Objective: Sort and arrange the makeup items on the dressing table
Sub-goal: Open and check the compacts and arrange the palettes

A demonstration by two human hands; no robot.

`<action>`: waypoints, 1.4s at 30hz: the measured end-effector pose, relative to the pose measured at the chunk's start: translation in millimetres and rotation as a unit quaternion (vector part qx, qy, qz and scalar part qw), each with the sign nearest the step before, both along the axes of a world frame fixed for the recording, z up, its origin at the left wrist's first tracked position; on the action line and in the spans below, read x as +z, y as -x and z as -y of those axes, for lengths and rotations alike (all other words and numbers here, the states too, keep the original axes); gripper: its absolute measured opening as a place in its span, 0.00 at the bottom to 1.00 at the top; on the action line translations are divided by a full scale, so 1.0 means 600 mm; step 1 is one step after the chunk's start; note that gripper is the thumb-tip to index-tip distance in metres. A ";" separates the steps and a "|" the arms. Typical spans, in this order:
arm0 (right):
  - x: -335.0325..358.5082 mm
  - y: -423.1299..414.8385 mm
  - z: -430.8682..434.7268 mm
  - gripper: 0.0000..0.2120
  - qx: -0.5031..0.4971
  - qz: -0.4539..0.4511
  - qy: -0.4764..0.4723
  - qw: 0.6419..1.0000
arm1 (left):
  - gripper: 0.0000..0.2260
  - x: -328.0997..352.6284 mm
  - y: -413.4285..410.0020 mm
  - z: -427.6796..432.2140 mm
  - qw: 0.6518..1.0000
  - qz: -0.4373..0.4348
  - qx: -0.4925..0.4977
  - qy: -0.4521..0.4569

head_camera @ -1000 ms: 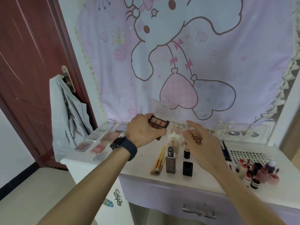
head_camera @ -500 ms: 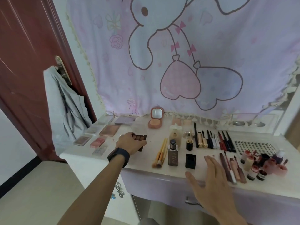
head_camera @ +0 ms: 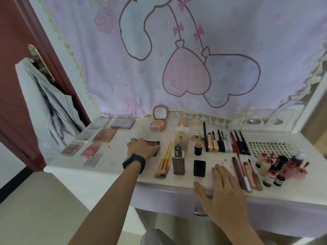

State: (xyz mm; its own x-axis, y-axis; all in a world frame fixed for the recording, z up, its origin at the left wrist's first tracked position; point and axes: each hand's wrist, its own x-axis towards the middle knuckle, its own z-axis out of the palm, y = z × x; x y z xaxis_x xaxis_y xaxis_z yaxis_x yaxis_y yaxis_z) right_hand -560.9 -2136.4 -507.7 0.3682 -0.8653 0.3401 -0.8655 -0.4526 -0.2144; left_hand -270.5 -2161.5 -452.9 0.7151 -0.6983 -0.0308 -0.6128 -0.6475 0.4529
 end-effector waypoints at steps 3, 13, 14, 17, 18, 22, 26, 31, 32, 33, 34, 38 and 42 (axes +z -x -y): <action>-0.003 0.000 0.003 0.40 0.007 0.000 0.002 1.000 | 0.24 -0.013 0.006 0.003 0.999 -0.001 0.015 0.039; -0.028 -0.002 0.003 0.35 0.006 0.031 0.062 0.998 | 0.32 -0.046 0.026 -0.024 0.994 0.067 0.006 0.084; -0.029 -0.002 0.002 0.35 0.003 0.032 0.065 0.997 | 0.31 -0.045 0.026 -0.025 0.994 0.064 0.006 0.083; -0.033 -0.002 0.001 0.35 -0.001 0.033 0.072 0.997 | 0.29 -0.044 0.024 -0.025 0.995 0.063 0.006 0.080; -0.033 -0.002 0.002 0.35 -0.001 0.033 0.076 0.997 | 0.29 -0.043 0.024 -0.024 0.995 0.062 0.007 0.080; -0.036 -0.003 0.003 0.35 -0.003 0.037 0.085 0.996 | 0.30 -0.041 0.020 -0.019 0.995 0.057 0.011 0.077; -0.037 -0.003 0.005 0.34 -0.004 0.042 0.090 0.995 | 0.30 -0.039 0.018 -0.013 0.995 0.065 0.008 0.072; -0.039 -0.004 0.004 0.34 -0.005 0.045 0.086 0.995 | 0.31 -0.040 0.017 -0.008 0.996 0.059 0.009 0.069; -0.039 -0.003 0.004 0.34 -0.006 0.044 0.085 0.995 | 0.31 -0.040 0.017 -0.008 0.996 0.056 0.009 0.071; -0.039 -0.003 0.004 0.34 -0.005 0.045 0.083 0.996 | 0.31 -0.041 0.018 -0.008 0.996 0.053 0.009 0.074; -0.039 -0.003 0.004 0.34 -0.004 0.045 0.081 0.996 | 0.32 -0.041 0.018 -0.008 0.996 0.052 0.009 0.077; -0.037 -0.002 0.003 0.34 -0.002 0.048 0.077 0.996 | 0.32 -0.042 0.020 -0.010 0.995 0.056 0.011 0.085; -0.035 -0.002 0.002 0.35 -0.003 0.042 0.073 0.996 | 0.33 -0.039 0.023 -0.016 0.995 0.049 0.006 0.083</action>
State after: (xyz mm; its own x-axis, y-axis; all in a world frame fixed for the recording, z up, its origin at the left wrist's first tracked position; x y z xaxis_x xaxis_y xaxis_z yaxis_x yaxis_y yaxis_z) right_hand -559.6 -2137.9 -528.6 0.3277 -0.8064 0.4924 -0.8499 -0.4792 -0.2192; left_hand -284.2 -2151.7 -476.4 0.7177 -0.6790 0.1543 -0.6516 -0.5768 0.4926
